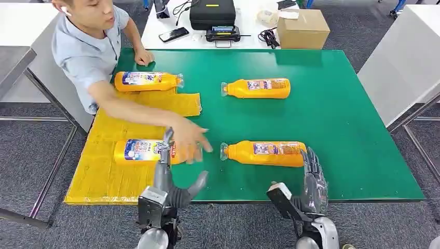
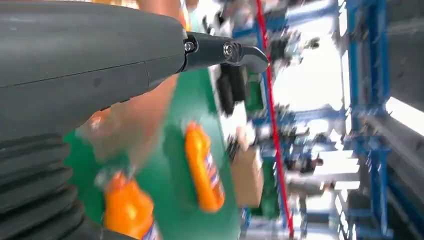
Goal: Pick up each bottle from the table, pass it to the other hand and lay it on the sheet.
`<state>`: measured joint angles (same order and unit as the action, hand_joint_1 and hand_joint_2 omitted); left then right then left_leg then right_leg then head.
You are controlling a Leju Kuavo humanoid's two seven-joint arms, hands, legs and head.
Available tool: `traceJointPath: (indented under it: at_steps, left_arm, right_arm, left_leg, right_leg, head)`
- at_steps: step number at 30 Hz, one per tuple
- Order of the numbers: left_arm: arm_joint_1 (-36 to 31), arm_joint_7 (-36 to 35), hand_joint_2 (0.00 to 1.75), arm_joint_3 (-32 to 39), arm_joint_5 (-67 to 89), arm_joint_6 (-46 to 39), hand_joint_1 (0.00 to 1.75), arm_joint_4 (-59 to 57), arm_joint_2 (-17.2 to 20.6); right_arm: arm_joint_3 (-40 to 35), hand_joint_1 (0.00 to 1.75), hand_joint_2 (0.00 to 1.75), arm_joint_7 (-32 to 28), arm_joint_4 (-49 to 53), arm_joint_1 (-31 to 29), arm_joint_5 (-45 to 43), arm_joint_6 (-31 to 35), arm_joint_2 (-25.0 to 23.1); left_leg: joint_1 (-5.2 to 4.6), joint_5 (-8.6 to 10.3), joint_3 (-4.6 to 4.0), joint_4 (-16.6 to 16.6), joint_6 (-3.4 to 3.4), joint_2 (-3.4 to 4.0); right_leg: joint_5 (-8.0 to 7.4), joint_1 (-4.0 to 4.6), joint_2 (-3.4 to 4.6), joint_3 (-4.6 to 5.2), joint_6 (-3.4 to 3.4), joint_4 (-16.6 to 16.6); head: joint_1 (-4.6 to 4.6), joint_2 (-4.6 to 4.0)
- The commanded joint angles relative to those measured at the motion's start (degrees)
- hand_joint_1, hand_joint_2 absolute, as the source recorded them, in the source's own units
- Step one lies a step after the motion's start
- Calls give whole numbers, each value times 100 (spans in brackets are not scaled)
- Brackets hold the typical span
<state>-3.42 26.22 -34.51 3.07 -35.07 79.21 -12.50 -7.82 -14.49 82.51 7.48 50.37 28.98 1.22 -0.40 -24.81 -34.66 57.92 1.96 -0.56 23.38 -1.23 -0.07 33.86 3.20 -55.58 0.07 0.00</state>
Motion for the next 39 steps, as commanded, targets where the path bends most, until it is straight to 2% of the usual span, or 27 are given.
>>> traceJointPath:
  at_steps: [1,5,8,12,24,34,39]
  left_arm:
    - [-259,-202,175,-250,-186,501,0,-386,221]
    - [-271,-184,175,-268,-166,516,0,-383,227]
    - [-387,-194,175,-349,-220,649,0,-557,201]
    - [-476,-119,175,-426,-228,705,0,-612,203]
    - [-471,-55,175,-465,-137,653,0,-548,227]
    - [-653,-299,175,-572,-230,823,0,-780,179]
    - [-713,-540,175,-598,-451,1031,0,-885,196]
  right_arm:
    - [-436,0,175,178,-952,-564,627,208,552]
    - [-502,0,175,198,-1011,-606,827,300,592]
    - [-623,0,175,261,-1510,-1093,1185,495,615]
    - [-774,0,175,201,-1990,-1567,1177,427,563]
    - [-875,0,175,247,-2118,-1654,1217,433,545]
    - [-1166,0,175,390,-3206,-2380,1461,307,426]
    - [-1377,0,175,578,-3626,-2552,1567,141,457]
  left_leg:
    - [9,-7,31,-8,-13,17]
    - [9,-6,29,-8,-14,6]
    - [8,-8,30,-6,-11,19]
    - [9,-7,32,-6,-10,32]
    - [7,-4,29,-6,-9,12]
    - [8,-1,23,-4,-8,21]
    - [9,0,29,-8,-9,13]
  right_leg:
    - [0,10,13,-29,-15,12]
    - [3,10,2,-29,-16,10]
    - [1,9,14,-26,-13,10]
    - [-5,10,27,-26,-13,11]
    - [3,9,8,-27,-13,7]
    - [-5,9,17,-20,-12,7]
    - [-3,10,9,-28,-12,10]
  head:
    - [0,0]
    - [0,0]
    - [0,0]
    - [0,0]
    - [-2,0]
    - [0,0]
    - [0,0]
